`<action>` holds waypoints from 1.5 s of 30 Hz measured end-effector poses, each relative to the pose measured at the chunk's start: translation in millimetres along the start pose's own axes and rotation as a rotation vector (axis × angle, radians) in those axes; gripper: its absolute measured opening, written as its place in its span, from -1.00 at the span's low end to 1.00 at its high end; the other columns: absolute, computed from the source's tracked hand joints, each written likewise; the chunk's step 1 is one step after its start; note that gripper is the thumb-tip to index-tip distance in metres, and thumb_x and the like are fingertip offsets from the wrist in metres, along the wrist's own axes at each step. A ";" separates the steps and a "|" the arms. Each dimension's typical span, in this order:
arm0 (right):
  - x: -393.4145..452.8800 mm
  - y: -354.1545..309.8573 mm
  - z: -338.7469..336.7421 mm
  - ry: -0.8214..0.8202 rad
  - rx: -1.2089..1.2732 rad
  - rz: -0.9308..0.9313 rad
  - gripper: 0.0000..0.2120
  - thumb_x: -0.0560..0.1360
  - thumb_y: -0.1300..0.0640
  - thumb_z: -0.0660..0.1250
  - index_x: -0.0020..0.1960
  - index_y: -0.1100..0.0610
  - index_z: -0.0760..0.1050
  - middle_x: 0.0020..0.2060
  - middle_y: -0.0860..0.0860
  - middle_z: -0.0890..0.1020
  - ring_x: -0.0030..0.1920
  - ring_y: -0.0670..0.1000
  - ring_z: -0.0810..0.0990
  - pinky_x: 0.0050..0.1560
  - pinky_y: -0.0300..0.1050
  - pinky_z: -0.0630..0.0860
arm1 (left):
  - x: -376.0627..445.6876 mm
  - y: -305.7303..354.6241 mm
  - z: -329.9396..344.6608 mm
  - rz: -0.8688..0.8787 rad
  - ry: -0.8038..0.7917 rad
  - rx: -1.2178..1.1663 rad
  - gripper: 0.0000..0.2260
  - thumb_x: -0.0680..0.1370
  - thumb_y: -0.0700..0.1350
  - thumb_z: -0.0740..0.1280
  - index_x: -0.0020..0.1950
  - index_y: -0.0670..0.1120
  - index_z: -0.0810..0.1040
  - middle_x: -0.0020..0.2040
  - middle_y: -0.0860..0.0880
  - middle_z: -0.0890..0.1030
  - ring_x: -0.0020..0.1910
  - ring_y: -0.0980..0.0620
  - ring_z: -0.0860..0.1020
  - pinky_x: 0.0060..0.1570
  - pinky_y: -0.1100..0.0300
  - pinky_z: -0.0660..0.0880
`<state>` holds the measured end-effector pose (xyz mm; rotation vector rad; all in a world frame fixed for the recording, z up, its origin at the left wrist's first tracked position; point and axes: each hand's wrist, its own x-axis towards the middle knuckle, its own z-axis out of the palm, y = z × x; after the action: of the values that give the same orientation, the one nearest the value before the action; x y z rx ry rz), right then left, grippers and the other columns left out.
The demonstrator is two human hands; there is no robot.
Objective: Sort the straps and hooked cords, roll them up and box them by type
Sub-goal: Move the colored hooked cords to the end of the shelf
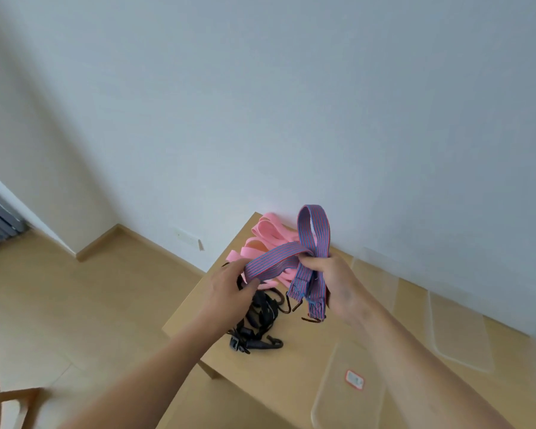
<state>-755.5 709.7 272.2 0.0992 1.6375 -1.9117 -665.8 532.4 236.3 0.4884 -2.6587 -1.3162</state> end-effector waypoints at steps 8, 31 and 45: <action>-21.5 -20.1 -20.3 0.060 -0.038 0.011 -0.88 0.60 0.28 0.29 -0.09 0.16 0.54 -0.35 0.05 0.61 -0.33 0.08 0.55 -0.15 0.09 0.55 | -4.7 39.5 0.6 -0.031 -0.005 -0.141 -0.61 0.46 -0.19 0.41 0.28 0.04 0.58 0.07 0.06 0.64 0.07 0.05 0.60 0.04 0.29 0.48; -178.0 49.8 -164.7 0.995 -0.561 -0.174 -0.74 0.46 -0.05 0.39 -0.32 0.04 0.45 -0.39 -0.01 0.55 -0.29 0.06 0.51 -0.27 -0.05 0.38 | -105.3 158.9 185.2 -0.046 -0.968 -0.312 -0.79 0.40 -0.23 0.49 -0.01 -0.23 0.58 -0.25 -0.05 0.57 -0.32 0.02 0.50 -0.38 0.13 0.47; -334.5 160.2 -258.3 1.268 0.523 -0.014 -0.88 0.49 0.20 0.48 0.00 0.18 0.60 -0.21 0.09 0.69 -0.24 0.06 0.66 -0.18 -0.04 0.56 | -236.6 213.1 318.0 0.459 -1.308 0.147 -0.69 0.33 0.11 0.60 -0.25 0.00 0.53 -0.42 0.11 0.58 -0.43 0.19 0.48 -0.37 0.26 0.38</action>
<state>-490.3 1071.6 217.7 1.8030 1.6720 -2.3778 -574.9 972.7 216.7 -1.3848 -3.3724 -1.5476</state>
